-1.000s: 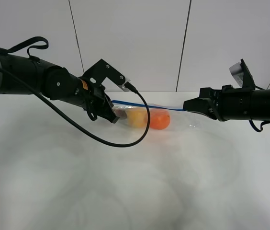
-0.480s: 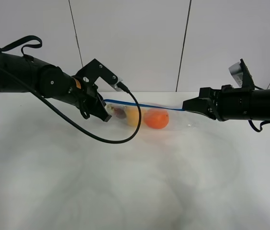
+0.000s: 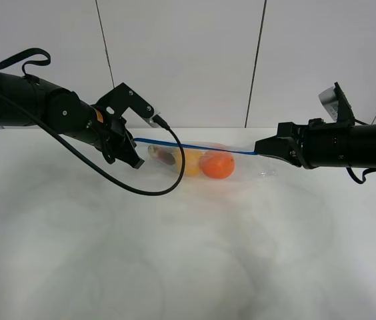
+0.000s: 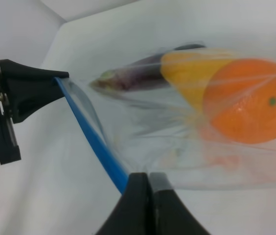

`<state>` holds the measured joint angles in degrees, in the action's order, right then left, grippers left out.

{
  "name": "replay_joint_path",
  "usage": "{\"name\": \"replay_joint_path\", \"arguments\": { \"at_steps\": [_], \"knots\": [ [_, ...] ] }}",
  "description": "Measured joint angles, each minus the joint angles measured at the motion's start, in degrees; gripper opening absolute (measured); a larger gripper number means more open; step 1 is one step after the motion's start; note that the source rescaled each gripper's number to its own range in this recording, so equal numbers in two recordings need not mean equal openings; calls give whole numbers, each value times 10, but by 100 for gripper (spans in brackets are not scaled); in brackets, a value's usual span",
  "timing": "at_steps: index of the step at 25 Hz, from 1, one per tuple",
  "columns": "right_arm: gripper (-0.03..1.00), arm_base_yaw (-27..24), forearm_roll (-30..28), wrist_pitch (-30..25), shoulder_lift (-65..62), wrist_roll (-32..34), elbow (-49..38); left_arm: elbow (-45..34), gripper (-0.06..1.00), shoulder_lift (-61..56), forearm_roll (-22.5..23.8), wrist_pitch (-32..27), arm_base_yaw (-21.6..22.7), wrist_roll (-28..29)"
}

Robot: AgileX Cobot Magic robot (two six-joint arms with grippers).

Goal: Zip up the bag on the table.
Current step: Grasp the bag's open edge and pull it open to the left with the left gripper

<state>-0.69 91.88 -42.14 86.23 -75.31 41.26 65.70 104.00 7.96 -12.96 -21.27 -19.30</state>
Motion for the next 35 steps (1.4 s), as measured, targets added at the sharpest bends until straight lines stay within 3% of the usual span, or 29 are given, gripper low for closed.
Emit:
{"name": "replay_joint_path", "arguments": {
  "at_steps": [8,35],
  "knots": [
    [0,0,-2,0,0,0,0,0,0,0,29,-14,1,0],
    [0,0,-6,-2,0,0,0,0,0,0,31,-19,24,0]
  ]
}}
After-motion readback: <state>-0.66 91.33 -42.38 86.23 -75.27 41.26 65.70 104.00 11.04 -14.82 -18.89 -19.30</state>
